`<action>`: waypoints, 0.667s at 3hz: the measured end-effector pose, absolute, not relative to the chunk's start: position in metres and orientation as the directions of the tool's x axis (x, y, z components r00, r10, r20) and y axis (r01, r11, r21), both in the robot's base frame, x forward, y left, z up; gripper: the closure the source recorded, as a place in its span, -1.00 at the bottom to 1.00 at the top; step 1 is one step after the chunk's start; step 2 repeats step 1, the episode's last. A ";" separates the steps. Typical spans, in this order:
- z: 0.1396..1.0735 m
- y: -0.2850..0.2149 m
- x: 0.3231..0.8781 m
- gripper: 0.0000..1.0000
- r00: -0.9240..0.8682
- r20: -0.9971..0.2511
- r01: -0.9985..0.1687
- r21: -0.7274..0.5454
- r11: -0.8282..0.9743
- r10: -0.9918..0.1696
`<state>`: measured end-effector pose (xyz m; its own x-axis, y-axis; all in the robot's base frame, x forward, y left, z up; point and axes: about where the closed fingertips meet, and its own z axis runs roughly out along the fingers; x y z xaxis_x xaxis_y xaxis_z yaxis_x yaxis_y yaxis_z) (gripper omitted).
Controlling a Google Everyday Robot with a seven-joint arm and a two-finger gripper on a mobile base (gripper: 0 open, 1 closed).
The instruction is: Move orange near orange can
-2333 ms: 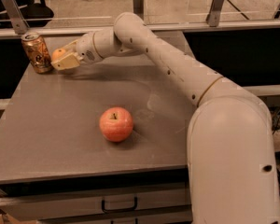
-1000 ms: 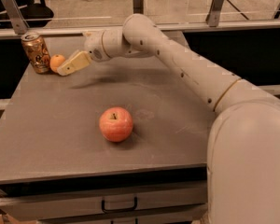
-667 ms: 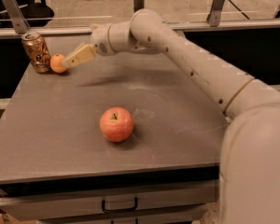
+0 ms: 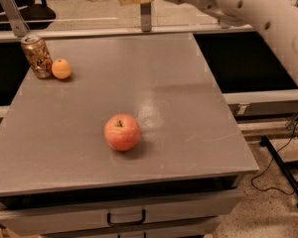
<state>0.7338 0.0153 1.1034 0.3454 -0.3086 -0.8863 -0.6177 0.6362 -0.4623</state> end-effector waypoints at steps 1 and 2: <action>1.114 -0.005 0.735 -1.00 0.355 -0.880 -0.575 -0.471 0.669 -0.314; 1.114 -0.005 0.735 -1.00 0.355 -0.880 -0.575 -0.471 0.669 -0.314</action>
Offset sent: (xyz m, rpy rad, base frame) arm 0.0000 0.0000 0.0000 0.0000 0.0000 0.0000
